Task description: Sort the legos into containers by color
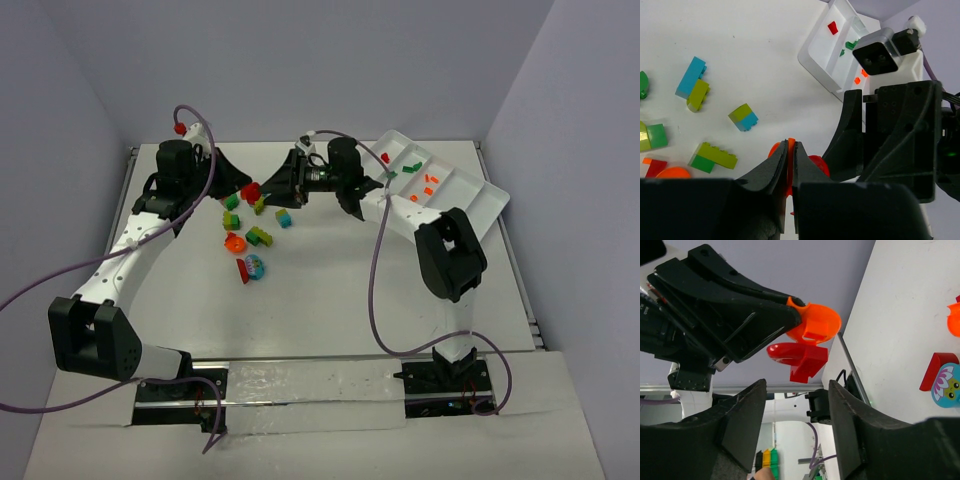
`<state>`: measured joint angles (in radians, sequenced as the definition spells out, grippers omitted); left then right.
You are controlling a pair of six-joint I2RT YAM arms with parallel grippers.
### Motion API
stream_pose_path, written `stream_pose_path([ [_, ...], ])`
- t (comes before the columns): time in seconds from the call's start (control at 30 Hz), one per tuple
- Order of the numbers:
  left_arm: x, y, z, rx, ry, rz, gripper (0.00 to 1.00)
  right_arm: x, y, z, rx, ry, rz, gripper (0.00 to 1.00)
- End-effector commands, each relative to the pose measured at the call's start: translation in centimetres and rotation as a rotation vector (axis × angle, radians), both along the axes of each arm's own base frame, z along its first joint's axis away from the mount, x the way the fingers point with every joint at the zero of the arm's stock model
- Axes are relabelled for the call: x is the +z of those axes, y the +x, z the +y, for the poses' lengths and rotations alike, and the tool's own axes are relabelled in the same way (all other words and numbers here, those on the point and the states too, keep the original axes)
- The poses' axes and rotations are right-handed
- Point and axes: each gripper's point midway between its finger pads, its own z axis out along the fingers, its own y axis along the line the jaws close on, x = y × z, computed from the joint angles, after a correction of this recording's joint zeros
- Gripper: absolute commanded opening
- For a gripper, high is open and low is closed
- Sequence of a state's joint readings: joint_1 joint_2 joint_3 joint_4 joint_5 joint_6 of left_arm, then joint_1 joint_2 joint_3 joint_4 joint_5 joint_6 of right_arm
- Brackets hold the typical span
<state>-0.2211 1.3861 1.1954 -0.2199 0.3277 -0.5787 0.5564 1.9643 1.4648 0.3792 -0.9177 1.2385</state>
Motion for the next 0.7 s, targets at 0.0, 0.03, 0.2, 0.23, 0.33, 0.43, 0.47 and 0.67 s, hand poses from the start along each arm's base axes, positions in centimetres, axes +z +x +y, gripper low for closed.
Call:
stream_pose_path([
  [0.0, 2.2, 0.2, -0.9, -0.026, -0.05, -0.046, 0.0, 1.4, 0.2, 1.0, -0.004, 0.034, -0.046, 0.58],
  [0.03, 2.2, 0.2, -0.9, -0.029, -0.052, -0.046, 0.0, 1.3, 0.3, 1.0, -0.007, 0.032, -0.045, 0.58],
  [0.2, 2.2, 0.0, -1.3, -0.043, -0.065, -0.04, 0.0, 0.9, 0.4, 1.2, -0.009, 0.025, -0.045, 0.54],
  [0.23, 2.1, -0.1, -1.4, -0.046, -0.067, -0.039, 0.0, 0.9, 0.4, 1.2, -0.009, 0.025, -0.047, 0.53],
  [0.33, 1.8, -0.2, -1.5, -0.047, -0.067, -0.032, 0.0, 0.7, 0.5, 1.4, -0.009, 0.018, -0.054, 0.51],
  [0.43, 1.5, -0.4, -1.7, -0.052, -0.065, -0.03, 0.0, 0.5, 0.8, 1.4, -0.015, 0.013, -0.053, 0.47],
  [0.47, 1.5, -0.4, -1.8, -0.054, -0.063, -0.031, 0.0, 0.4, 0.8, 1.4, -0.016, 0.01, -0.052, 0.45],
  [0.67, 1.3, -0.4, -2.1, -0.053, -0.038, -0.04, 0.0, -0.5, 1.0, 1.5, -0.025, -0.008, -0.03, 0.32],
])
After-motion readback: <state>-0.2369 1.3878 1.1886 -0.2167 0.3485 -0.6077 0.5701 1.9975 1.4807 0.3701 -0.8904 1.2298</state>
